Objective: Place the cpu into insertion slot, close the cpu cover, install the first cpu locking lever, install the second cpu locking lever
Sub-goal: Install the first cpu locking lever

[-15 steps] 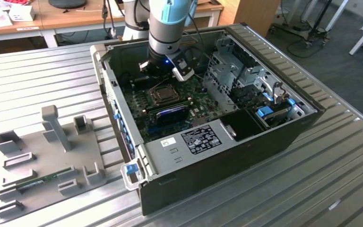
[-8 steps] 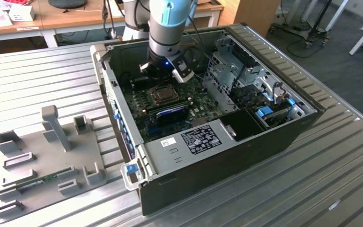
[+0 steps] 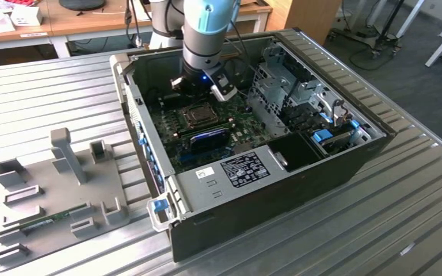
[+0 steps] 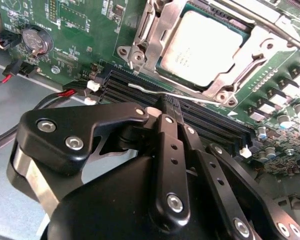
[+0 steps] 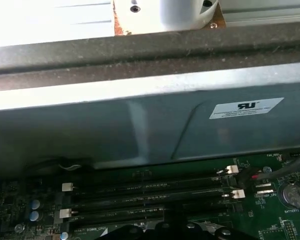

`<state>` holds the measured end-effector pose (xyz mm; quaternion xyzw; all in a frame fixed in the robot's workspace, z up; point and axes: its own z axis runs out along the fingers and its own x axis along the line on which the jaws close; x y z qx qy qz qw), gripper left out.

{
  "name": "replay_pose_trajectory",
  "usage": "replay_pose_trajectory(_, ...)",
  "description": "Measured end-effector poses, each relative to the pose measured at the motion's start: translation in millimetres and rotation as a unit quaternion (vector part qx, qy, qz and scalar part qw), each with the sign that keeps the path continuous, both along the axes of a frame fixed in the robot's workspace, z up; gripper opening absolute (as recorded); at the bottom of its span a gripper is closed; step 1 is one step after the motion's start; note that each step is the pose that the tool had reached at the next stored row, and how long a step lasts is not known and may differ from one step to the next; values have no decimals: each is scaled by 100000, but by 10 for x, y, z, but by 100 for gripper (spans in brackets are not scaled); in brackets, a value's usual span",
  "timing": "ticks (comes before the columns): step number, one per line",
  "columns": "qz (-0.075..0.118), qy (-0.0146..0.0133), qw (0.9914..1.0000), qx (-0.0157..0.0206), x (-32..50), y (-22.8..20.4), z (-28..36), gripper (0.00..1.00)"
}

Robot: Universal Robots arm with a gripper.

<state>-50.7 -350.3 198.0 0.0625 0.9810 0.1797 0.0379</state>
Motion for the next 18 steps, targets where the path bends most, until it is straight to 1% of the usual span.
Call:
replay_pose_trajectory(9,4,-2,100000,-5,33,0,-10,10)
replay_pose_trajectory(18,-1,-1,100000,-10,37,0,-21,10)
